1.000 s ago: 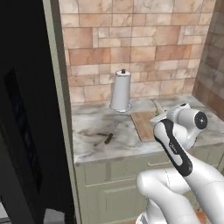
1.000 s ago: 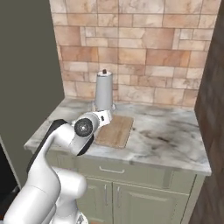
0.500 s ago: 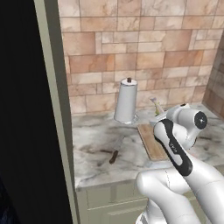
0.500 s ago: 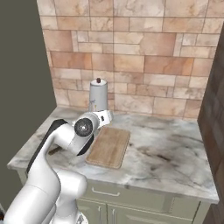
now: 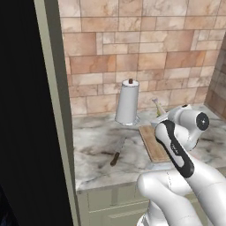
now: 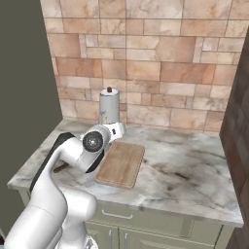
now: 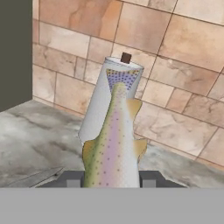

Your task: Retrieve the fish from the fridge and place it on the cutting board.

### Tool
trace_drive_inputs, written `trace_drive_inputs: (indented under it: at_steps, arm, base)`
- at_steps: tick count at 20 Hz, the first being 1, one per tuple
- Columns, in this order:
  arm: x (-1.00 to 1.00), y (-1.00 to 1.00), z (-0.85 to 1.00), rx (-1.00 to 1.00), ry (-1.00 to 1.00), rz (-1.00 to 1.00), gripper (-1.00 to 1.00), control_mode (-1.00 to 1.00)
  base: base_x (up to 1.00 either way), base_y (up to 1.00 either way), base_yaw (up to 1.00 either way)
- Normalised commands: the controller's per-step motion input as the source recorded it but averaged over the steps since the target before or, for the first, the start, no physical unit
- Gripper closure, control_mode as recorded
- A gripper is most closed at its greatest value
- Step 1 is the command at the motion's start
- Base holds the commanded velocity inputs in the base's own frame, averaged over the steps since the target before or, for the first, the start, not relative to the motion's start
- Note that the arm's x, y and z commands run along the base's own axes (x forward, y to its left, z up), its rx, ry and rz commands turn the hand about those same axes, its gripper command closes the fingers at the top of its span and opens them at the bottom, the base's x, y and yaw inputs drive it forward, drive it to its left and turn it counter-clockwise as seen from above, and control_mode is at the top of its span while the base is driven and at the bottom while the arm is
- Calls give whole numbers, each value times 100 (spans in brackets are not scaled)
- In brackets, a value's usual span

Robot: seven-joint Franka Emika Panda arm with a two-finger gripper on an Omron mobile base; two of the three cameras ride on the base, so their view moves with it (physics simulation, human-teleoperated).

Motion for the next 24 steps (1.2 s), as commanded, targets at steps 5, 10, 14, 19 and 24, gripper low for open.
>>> trace_drive_inputs:
  at_steps: [5,10,14,19,24]
  arm:
    - [3,-4,0,0,6,0,100,-100]
    - [0,-15,0,0,17,0,100,-100]
    - [0,-9,0,0,23,-1,100,-100]
    - [6,-1,-24,0,20,-2,100,-100]
    - [12,0,-33,0,12,-2,100,-100]
  base:
    - [0,0,0]
    - [0,0,0]
    - [0,0,0]
    - [0,0,0]
    - [0,0,0]
